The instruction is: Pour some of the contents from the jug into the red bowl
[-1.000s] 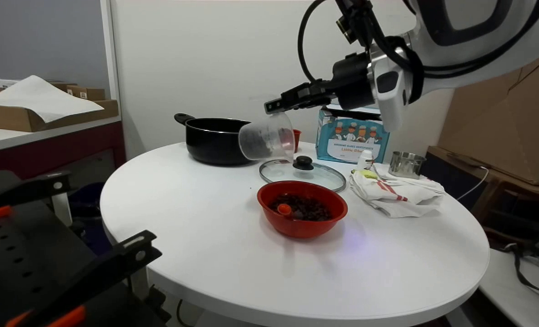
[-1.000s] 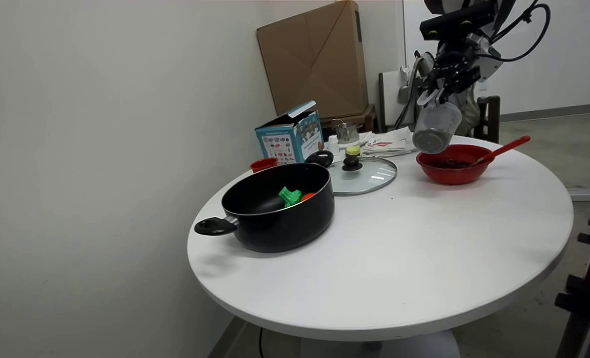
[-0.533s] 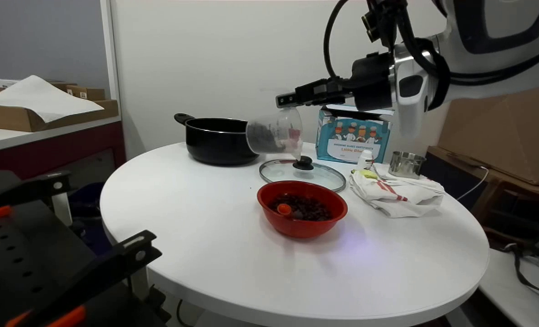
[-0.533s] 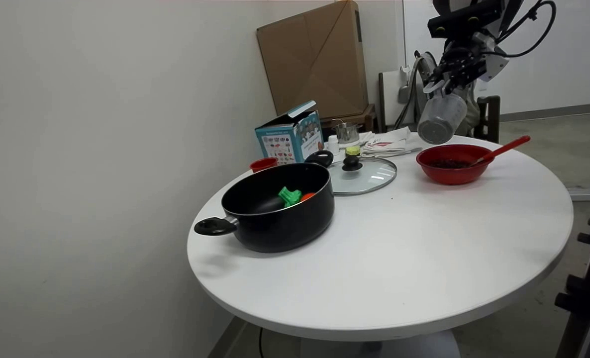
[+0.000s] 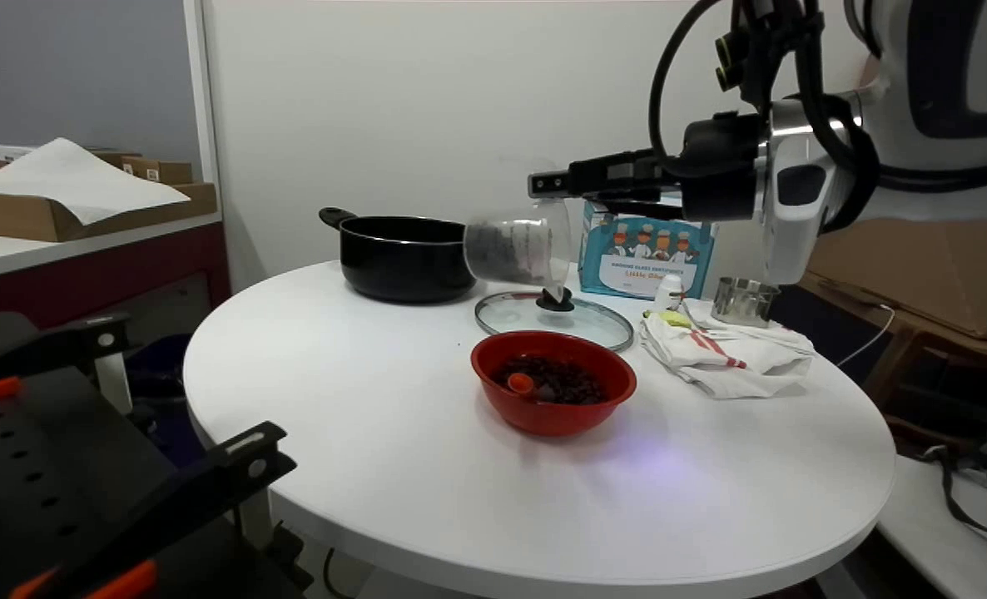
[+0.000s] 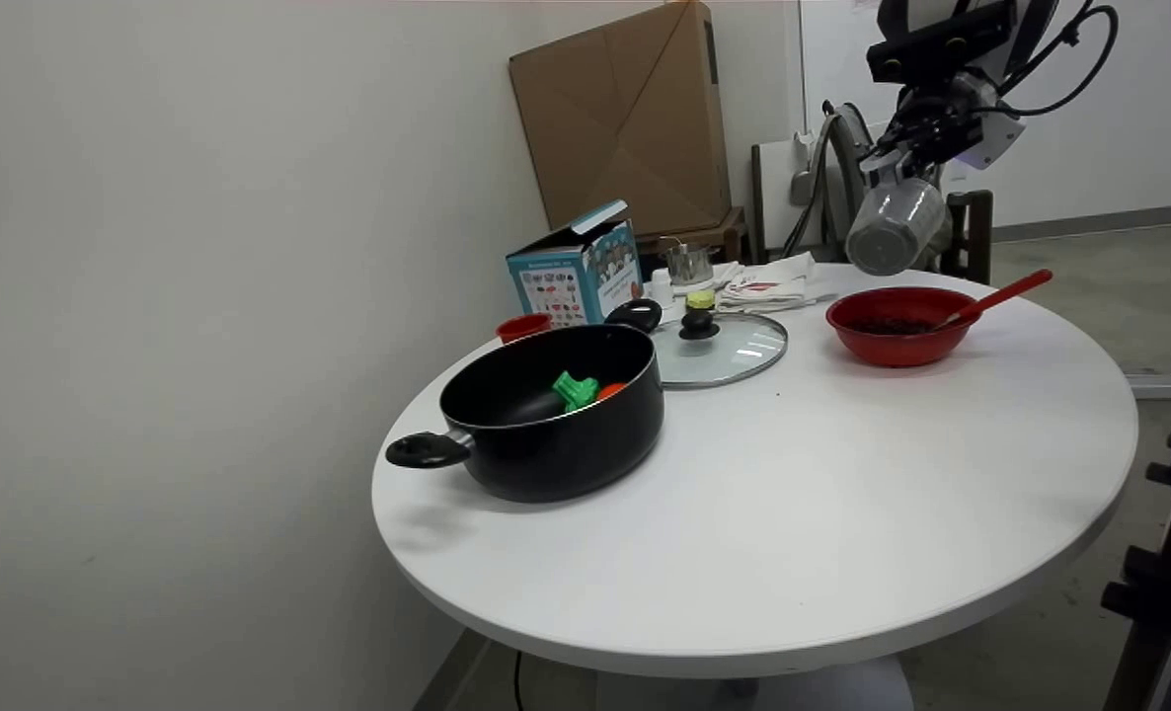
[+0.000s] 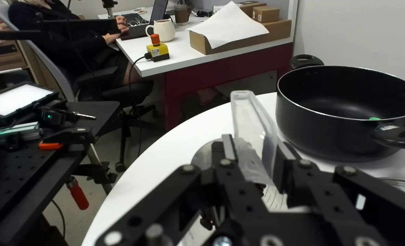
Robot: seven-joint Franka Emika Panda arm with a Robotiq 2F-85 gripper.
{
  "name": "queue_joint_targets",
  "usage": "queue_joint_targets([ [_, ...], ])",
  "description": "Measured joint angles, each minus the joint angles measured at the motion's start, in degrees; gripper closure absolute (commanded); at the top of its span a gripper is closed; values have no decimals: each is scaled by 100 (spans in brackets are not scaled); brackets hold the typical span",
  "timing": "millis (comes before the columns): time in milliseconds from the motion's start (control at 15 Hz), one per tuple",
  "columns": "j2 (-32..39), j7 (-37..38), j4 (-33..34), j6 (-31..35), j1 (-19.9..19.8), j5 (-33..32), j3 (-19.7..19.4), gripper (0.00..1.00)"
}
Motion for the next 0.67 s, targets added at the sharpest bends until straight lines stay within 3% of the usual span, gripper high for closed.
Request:
queue_joint_targets([
  [667,705,317,939,-1137,-216,571,29,91],
])
